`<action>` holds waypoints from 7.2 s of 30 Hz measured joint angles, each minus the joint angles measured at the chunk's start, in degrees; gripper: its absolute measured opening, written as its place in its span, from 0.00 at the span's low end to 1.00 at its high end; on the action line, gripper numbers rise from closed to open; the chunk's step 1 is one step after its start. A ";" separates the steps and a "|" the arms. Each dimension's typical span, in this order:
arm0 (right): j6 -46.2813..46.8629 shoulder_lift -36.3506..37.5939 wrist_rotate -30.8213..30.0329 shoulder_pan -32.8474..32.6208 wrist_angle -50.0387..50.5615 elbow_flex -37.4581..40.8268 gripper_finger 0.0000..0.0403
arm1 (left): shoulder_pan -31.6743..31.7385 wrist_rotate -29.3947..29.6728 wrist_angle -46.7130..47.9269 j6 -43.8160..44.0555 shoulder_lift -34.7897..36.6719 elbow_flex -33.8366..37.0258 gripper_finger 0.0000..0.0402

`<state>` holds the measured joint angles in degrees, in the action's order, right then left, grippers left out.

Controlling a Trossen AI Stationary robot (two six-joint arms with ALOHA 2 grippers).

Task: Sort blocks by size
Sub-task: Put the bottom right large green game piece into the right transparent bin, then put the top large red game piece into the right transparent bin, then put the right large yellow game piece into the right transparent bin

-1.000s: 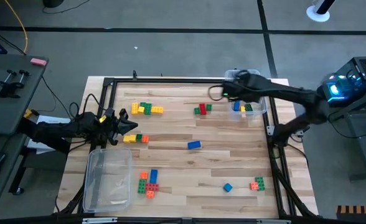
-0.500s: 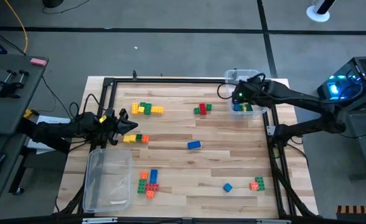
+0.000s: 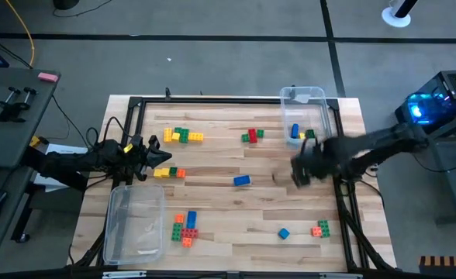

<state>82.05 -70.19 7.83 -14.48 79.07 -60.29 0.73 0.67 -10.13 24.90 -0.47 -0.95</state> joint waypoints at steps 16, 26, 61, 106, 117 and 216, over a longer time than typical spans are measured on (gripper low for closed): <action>52.49 -0.04 9.75 -31.71 -30.01 23.11 0.79 | 0.00 0.00 0.02 -0.02 0.00 0.00 0.00; 50.98 -3.88 8.88 -31.76 -39.01 26.47 0.78 | 0.00 0.00 0.02 -0.02 0.00 0.00 0.00; 20.04 -0.64 -36.58 -6.27 -17.22 2.22 0.34 | 0.00 0.00 0.04 -0.02 0.00 0.00 0.00; -22.94 -9.09 -26.17 25.33 -50.69 -3.04 0.77 | 0.00 -0.02 0.04 0.00 0.00 0.00 0.00; -18.13 -35.29 -31.72 22.10 -34.03 -16.64 0.77 | 0.00 -0.02 0.02 -0.02 0.00 0.00 0.00; -37.54 -17.29 -36.84 50.62 0.10 -23.15 0.73 | 0.00 0.00 0.00 -0.01 0.00 0.00 0.00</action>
<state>44.51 -87.48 -29.00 36.14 79.17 -83.44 0.73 0.67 -10.12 24.90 -0.47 -0.95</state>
